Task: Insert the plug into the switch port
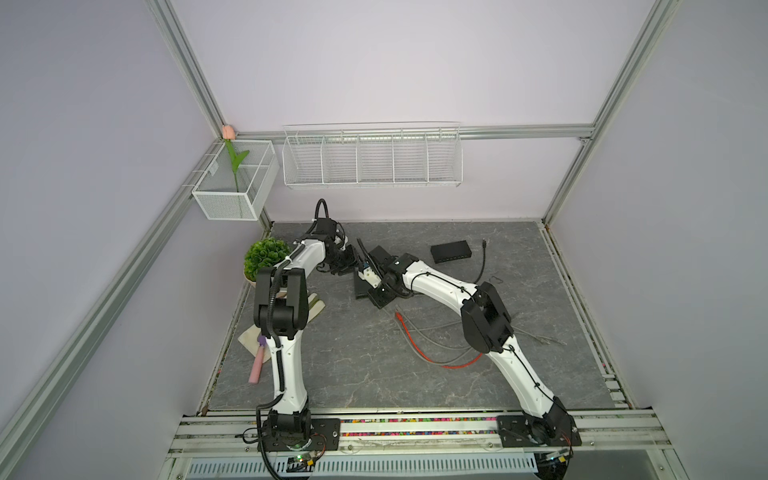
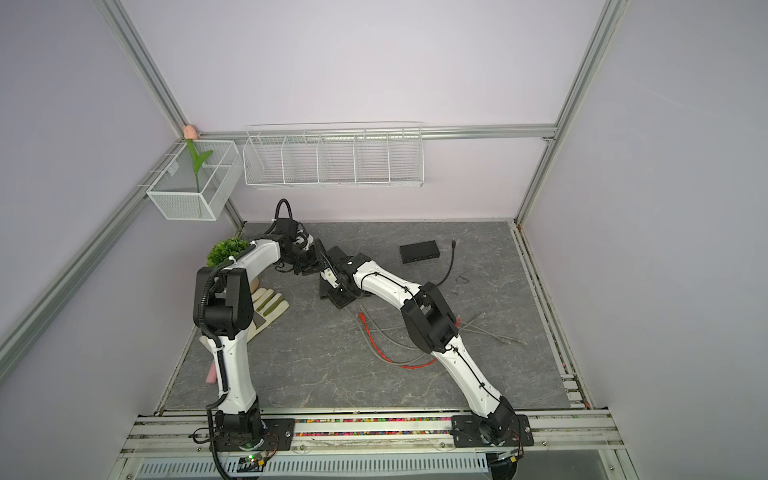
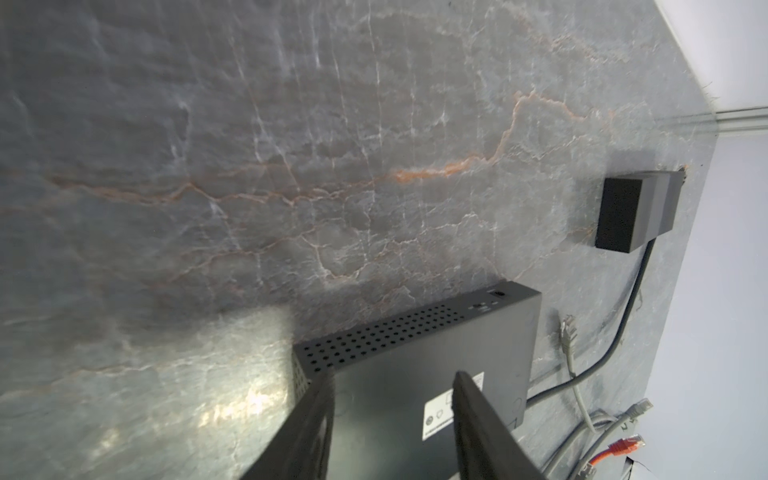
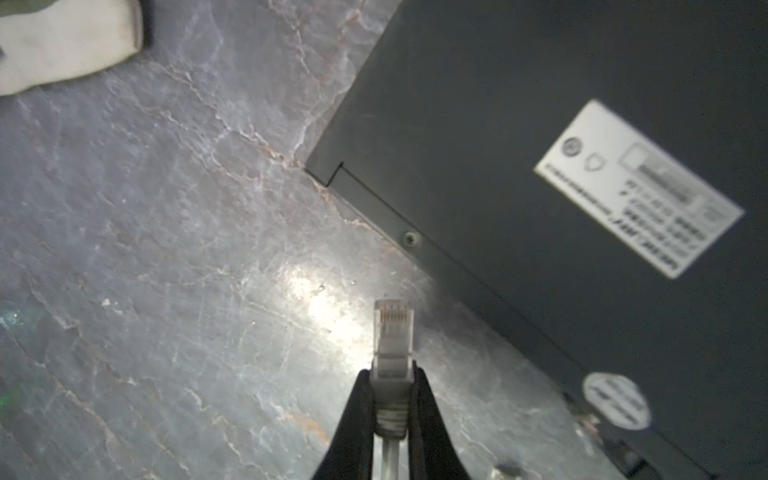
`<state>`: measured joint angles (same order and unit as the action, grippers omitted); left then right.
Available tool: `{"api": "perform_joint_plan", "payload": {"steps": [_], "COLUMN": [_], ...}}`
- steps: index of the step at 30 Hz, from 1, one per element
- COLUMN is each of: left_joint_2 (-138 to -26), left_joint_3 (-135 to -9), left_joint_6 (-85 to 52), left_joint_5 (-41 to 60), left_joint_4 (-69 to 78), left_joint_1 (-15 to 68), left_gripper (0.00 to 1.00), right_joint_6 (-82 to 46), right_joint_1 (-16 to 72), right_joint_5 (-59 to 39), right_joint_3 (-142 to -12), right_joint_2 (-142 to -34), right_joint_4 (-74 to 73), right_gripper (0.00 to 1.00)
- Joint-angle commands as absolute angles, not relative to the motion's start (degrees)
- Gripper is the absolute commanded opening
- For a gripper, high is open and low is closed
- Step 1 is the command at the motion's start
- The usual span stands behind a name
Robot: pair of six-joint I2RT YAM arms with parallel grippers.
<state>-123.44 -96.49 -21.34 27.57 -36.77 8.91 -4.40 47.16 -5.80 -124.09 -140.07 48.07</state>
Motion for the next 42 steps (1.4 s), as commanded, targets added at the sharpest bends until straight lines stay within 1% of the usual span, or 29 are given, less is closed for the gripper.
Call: {"api": "perform_joint_plan", "payload": {"steps": [1,7,10,15,18,21,26,33,36,42], "left_joint_2": [-120.53,-123.04,-125.47,-125.37,-126.23,-126.87,-126.80,-127.37,-127.14,-124.17], "left_joint_3": [-97.45,-98.87,-100.97,-98.53,-98.61,-98.23,-95.67,-92.81,-91.24,-83.73], "left_joint_6": [-21.79,-24.82,-24.35,-22.93,-22.36,-21.98,-21.59,-20.74,-20.42,-21.73], "left_joint_5": [23.90,20.42,18.48,16.88,15.97,15.05,14.39,13.14,13.33,14.49], "left_joint_4": [-34.63,-27.95,-27.07,-21.92,-22.08,-23.07,-20.79,-19.38,-18.84,-13.66], "left_joint_1": [8.88,9.30,9.97,12.47,13.83,14.82,17.10,18.46,18.51,18.81], "left_gripper": [0.49,0.49,0.47,0.47,0.47,0.48,0.48,0.48,0.48,0.48], "right_joint_6": [-0.52,2.39,2.60,1.77,1.13,0.22,-0.96,-1.87,-1.90,-1.15], "right_joint_1": [45.91,45.63,45.78,46.71,47.66,48.50,49.13,49.02,48.72,47.82], "right_joint_5": [-6.81,-9.03,-9.26,-7.16,-3.66,-4.68,-3.12,-2.09,-1.81,-2.29], "right_joint_3": [-126.23,-124.11,-117.52,-100.68,-97.47,-95.09,-93.13,-94.53,-95.41,-99.19], "right_joint_2": [-140.39,-139.68,-135.96,-125.79,-124.32,-124.39,-125.94,-128.94,-129.63,-131.62], "right_joint_4": [50.11,48.71,43.32,31.01,31.23,29.59,24.51,21.65,21.69,25.56], "right_gripper": [0.07,0.07,0.07,0.07,0.07,0.07,0.07,0.07,0.07,0.07]}}
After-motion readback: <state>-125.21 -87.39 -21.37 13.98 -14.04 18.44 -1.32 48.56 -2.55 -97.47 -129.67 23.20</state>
